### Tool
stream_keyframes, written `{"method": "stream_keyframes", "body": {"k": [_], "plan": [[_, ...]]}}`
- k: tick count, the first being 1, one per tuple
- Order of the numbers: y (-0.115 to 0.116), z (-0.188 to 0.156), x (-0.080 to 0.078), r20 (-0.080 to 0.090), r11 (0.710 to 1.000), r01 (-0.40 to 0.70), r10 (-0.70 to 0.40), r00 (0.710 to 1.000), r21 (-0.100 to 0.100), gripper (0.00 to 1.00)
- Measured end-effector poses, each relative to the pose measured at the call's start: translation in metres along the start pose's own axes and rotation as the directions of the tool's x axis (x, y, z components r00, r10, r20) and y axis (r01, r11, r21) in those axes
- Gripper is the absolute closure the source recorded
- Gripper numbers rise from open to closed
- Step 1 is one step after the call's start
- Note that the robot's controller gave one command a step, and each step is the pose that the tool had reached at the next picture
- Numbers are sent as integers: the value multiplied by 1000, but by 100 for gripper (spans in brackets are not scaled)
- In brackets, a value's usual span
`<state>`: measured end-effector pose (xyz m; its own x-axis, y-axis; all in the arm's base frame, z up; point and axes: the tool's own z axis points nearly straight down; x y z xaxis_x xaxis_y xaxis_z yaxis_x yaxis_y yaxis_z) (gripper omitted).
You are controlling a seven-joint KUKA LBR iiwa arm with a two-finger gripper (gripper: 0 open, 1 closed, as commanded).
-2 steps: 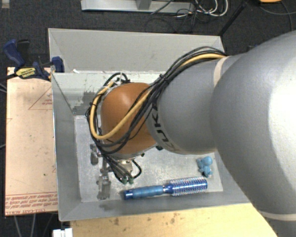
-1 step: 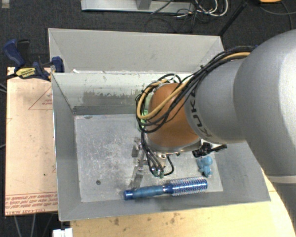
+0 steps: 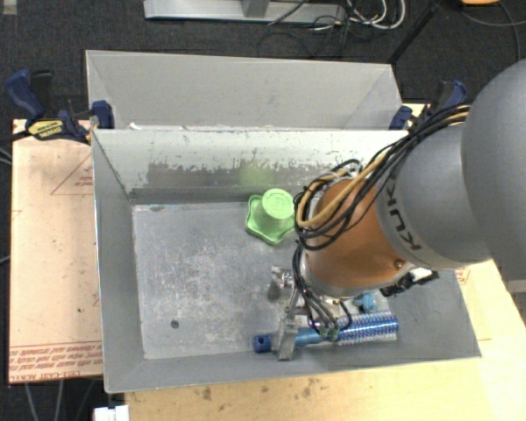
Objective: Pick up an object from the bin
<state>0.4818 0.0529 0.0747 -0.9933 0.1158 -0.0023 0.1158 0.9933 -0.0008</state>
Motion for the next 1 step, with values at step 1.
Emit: {"method": "stream_keyframes", "body": {"k": [1], "plan": [[4, -1, 0, 1, 1000, 5, -5, 1000, -3, 100]]}}
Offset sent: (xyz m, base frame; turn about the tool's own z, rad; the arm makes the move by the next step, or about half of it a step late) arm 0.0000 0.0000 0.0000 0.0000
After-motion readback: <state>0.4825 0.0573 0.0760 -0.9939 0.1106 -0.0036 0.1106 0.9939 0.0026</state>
